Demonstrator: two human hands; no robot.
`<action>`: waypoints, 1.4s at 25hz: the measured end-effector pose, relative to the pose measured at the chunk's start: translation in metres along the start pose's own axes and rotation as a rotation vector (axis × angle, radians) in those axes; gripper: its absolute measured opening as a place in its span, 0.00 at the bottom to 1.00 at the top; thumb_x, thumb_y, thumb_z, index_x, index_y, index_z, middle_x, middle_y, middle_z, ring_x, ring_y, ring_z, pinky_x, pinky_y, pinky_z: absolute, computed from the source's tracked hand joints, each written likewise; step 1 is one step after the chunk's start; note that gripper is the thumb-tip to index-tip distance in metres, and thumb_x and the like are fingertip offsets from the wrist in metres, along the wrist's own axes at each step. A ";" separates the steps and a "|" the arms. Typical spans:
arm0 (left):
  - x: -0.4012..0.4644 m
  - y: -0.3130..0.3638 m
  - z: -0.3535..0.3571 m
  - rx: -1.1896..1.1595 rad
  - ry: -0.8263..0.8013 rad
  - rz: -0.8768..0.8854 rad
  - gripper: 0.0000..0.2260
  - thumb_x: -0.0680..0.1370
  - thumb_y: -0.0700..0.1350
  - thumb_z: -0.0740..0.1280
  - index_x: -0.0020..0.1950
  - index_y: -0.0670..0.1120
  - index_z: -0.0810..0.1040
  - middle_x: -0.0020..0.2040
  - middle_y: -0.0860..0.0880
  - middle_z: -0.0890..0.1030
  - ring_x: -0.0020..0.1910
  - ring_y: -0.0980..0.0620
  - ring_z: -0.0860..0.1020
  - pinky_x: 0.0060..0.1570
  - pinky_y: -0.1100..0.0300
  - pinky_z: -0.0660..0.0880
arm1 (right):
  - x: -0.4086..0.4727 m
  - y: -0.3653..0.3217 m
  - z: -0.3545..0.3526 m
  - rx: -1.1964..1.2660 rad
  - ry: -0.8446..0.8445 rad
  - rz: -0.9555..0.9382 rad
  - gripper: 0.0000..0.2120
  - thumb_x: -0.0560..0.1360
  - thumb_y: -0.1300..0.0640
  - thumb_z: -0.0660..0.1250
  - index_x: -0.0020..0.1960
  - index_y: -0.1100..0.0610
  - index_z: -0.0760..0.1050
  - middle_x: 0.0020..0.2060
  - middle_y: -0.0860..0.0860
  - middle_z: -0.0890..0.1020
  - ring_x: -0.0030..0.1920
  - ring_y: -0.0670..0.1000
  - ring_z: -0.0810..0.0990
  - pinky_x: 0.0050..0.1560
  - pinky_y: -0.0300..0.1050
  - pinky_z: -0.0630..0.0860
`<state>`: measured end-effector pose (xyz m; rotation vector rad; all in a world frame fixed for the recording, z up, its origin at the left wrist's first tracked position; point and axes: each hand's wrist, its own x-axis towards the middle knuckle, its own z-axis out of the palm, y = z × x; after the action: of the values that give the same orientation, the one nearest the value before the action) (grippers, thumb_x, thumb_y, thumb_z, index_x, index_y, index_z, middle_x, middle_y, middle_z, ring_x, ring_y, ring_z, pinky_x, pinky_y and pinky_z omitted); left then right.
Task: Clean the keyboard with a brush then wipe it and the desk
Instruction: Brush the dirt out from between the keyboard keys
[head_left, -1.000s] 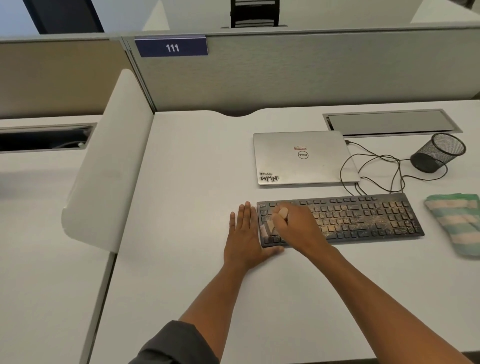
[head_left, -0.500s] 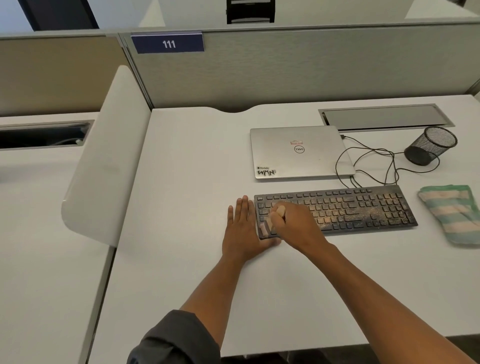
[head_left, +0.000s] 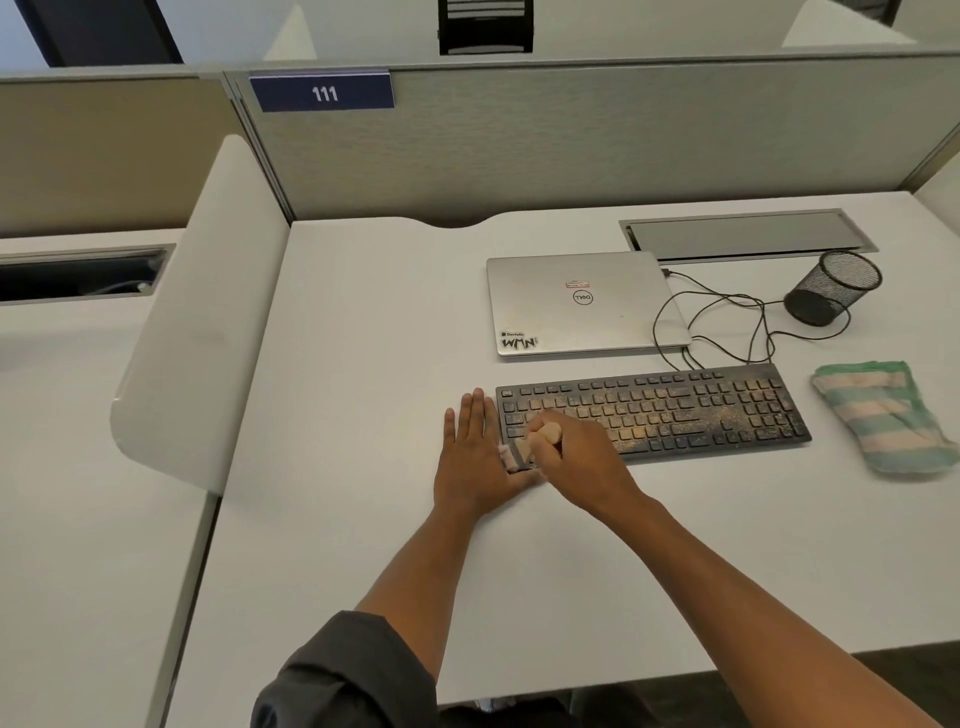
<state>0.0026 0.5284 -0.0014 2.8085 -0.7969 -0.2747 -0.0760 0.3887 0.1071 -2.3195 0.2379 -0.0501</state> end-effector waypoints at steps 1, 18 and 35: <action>0.000 0.001 0.000 0.002 0.000 -0.002 0.61 0.64 0.84 0.37 0.83 0.40 0.41 0.83 0.42 0.39 0.81 0.46 0.35 0.79 0.45 0.36 | -0.001 0.002 0.000 -0.007 0.003 0.010 0.07 0.76 0.60 0.63 0.42 0.53 0.77 0.33 0.48 0.81 0.34 0.48 0.77 0.34 0.43 0.71; 0.001 0.000 0.002 -0.010 0.020 -0.008 0.62 0.64 0.85 0.38 0.83 0.40 0.42 0.83 0.43 0.40 0.81 0.47 0.35 0.79 0.45 0.37 | 0.001 -0.005 -0.001 0.029 0.158 0.051 0.03 0.76 0.59 0.64 0.45 0.55 0.75 0.31 0.48 0.79 0.32 0.48 0.78 0.31 0.44 0.71; 0.002 0.001 0.003 0.000 -0.004 -0.016 0.59 0.67 0.84 0.44 0.83 0.42 0.38 0.83 0.44 0.37 0.80 0.48 0.32 0.79 0.46 0.34 | 0.014 0.012 0.001 0.052 0.271 0.144 0.04 0.77 0.59 0.63 0.45 0.55 0.75 0.30 0.49 0.78 0.31 0.48 0.76 0.31 0.46 0.72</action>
<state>0.0031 0.5262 -0.0039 2.8166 -0.7755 -0.2833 -0.0643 0.3784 0.0975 -2.2342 0.5325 -0.2963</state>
